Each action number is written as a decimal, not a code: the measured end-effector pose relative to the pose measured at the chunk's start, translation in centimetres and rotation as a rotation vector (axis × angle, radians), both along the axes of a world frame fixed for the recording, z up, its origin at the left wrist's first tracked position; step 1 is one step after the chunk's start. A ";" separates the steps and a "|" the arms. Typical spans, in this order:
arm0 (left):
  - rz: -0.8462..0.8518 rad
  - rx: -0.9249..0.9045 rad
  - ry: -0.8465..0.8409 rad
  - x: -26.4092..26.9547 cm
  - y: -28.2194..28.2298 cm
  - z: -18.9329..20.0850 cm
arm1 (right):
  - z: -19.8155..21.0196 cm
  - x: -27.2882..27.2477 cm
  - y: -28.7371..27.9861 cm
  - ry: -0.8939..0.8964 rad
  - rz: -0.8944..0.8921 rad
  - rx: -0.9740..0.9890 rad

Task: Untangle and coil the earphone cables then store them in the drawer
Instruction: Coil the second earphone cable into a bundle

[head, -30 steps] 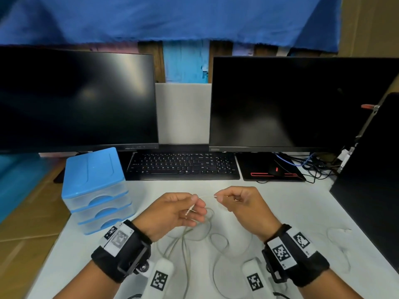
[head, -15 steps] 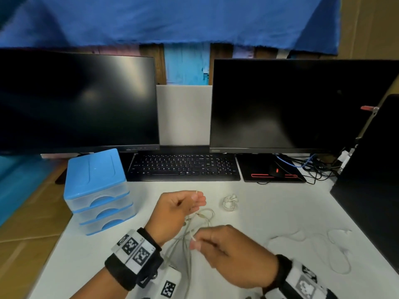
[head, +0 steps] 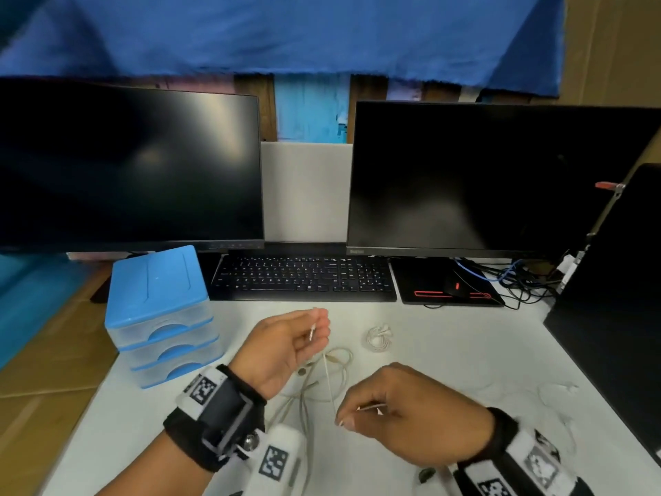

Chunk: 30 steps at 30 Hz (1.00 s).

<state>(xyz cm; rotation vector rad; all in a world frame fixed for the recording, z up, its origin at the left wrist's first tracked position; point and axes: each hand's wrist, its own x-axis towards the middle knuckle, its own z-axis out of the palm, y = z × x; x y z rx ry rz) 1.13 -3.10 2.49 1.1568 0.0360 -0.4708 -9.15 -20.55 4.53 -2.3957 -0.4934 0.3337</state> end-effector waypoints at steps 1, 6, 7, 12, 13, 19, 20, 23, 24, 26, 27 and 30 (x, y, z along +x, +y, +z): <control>0.013 -0.052 0.045 0.3 0.3 0.3 | -0.5 0.1 0.1 -0.036 -0.019 -0.115; -0.064 -0.058 0.098 0.6 1.2 1.4 | -2.1 0.7 -0.4 -0.131 -0.156 -0.320; -0.087 -0.032 0.085 0.7 1.3 1.5 | -2.3 0.7 -0.4 -0.145 -0.169 -0.337; -0.107 -0.079 -0.018 0.5 1.1 1.7 | -2.9 0.6 0.6 -0.200 -0.157 -0.312; -0.090 -0.111 -0.048 0.3 0.9 1.4 | -2.9 0.6 0.8 -0.197 -0.129 -0.276; 0.009 0.289 -0.481 -0.3 -0.4 -1.7 | -0.4 0.0 1.4 -0.106 -0.074 0.145; -0.072 0.370 -0.559 -0.5 -0.3 -2.0 | 0.1 0.0 1.0 -0.133 -0.114 0.234; -0.352 0.441 -0.608 -1.6 -0.6 -2.4 | 0.9 1.0 -0.9 -0.311 -0.289 0.430; -0.390 0.401 -0.572 -2.0 -0.8 -2.3 | 0.8 1.5 -1.6 -0.350 -0.358 0.476; -0.425 0.266 -0.488 -2.7 -1.3 -1.8 | -0.1 2.6 -2.6 -0.369 -0.482 0.566; -0.433 0.205 -0.447 -3.0 -1.4 -1.4 | -0.7 3.0 -2.9 -0.362 -0.528 0.595; -0.411 0.054 -0.357 -3.1 -1.1 -0.4 | -3.0 4.1 -3.2 -0.295 -0.559 0.589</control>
